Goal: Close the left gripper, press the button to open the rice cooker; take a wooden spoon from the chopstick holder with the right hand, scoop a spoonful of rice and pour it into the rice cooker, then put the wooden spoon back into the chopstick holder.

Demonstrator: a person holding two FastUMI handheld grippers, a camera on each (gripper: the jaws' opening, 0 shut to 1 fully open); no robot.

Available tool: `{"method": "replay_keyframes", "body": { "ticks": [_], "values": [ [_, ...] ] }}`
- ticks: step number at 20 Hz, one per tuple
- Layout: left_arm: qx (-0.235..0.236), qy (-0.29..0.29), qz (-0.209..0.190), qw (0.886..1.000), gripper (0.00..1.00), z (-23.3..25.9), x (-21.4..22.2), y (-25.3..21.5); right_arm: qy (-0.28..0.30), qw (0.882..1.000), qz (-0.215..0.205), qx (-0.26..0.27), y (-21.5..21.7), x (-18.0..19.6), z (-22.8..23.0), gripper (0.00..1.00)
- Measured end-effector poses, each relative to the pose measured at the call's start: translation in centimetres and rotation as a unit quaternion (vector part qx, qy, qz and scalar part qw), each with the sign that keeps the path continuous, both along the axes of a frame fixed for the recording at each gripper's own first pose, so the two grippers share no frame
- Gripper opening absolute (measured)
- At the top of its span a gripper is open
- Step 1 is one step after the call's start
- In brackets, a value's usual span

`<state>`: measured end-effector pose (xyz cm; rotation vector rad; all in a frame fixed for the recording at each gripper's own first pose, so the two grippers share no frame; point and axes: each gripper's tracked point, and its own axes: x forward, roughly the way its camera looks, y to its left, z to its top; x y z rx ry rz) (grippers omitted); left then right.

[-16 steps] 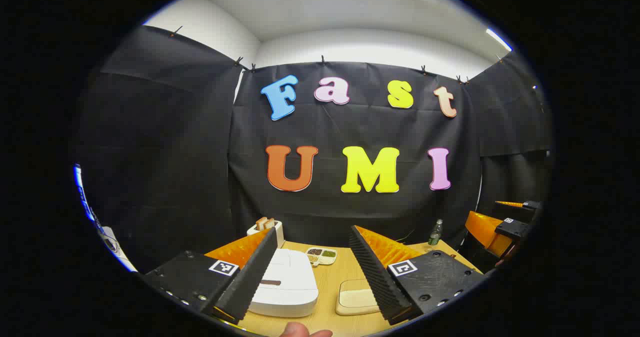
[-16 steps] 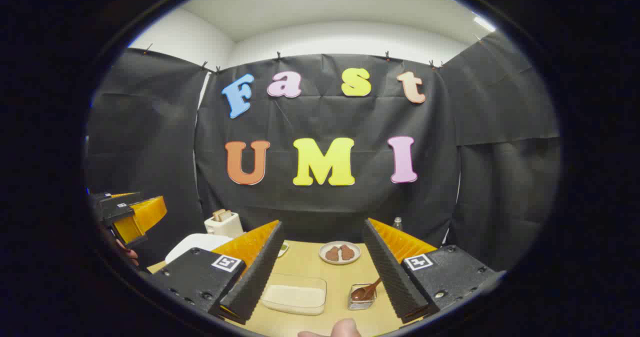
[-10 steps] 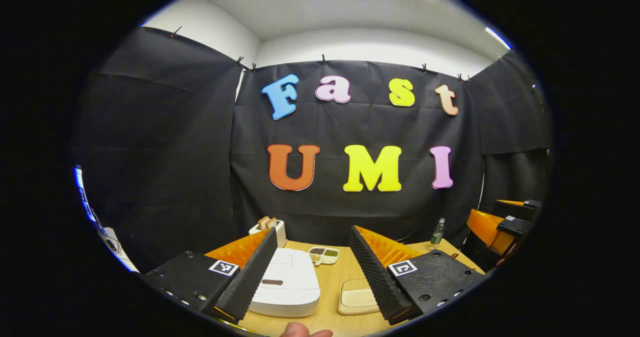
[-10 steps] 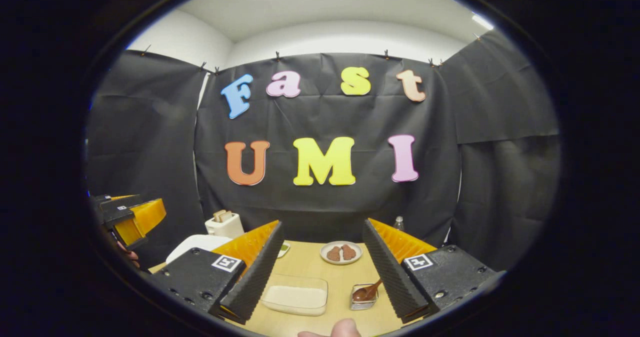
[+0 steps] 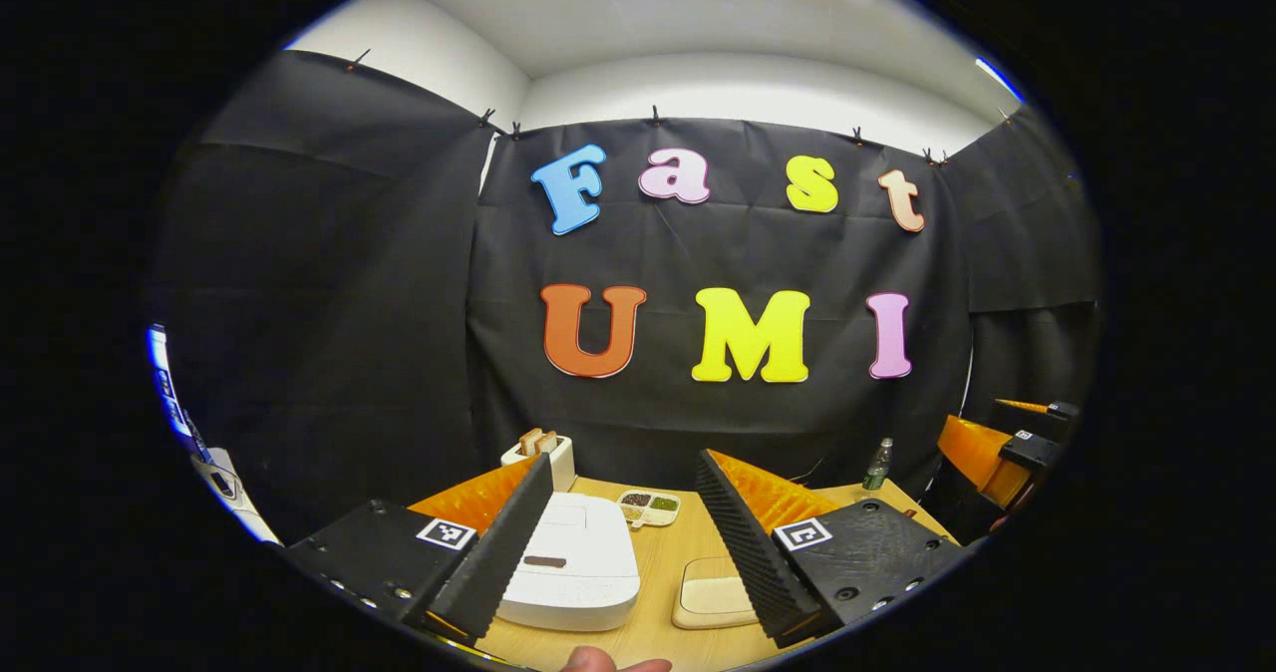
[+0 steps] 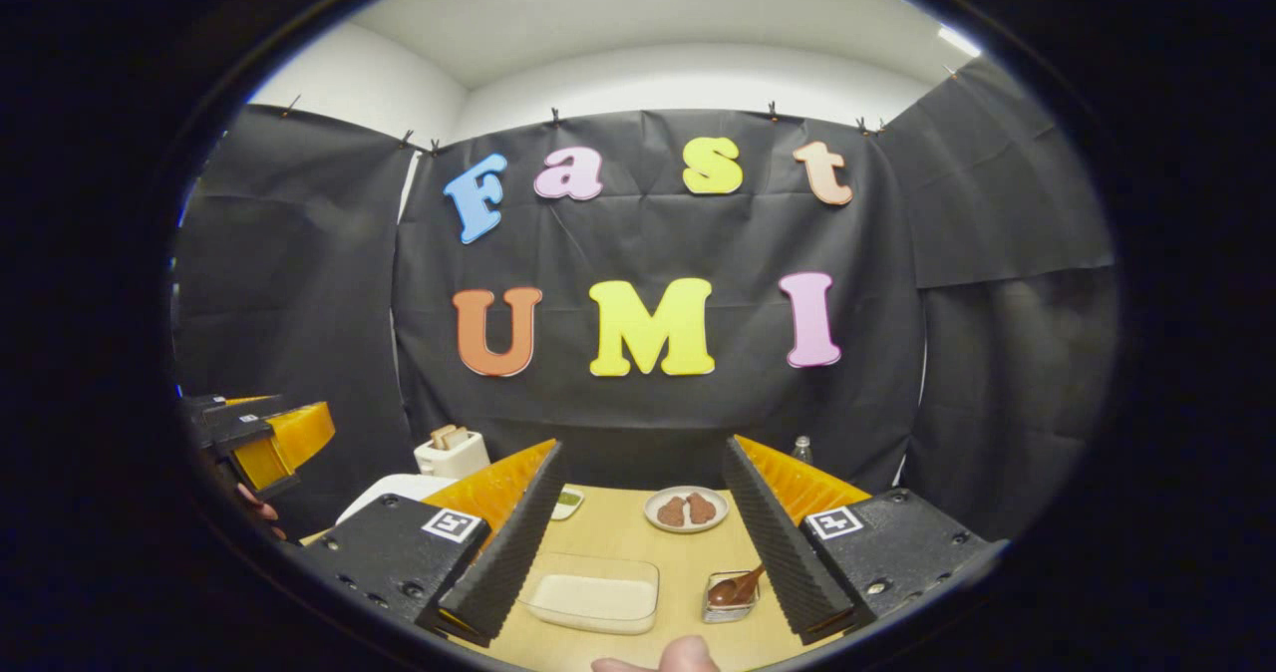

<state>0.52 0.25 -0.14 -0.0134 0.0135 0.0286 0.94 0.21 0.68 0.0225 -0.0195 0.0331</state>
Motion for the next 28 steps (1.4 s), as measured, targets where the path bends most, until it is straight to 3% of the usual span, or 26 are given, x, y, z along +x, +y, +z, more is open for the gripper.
{"method": "replay_keyframes", "body": {
  "ticks": [11,19,28],
  "values": [
    [0.001,0.005,-0.010,1.000,0.94,-0.5,0.1,0.2,-0.008,1.000,-0.014,-0.010,-1.3,0.2,0.4,1.00],
    [0.015,0.023,0.009,1.000,0.93,-2.3,0.8,1.4,0.026,1.000,-0.011,0.011,-2.1,1.0,-2.2,1.00],
    [0.036,0.094,0.036,0.994,0.93,-6.5,3.2,5.4,0.036,0.999,-0.025,0.018,-5.5,1.8,-3.3,1.00]
  ]
}}
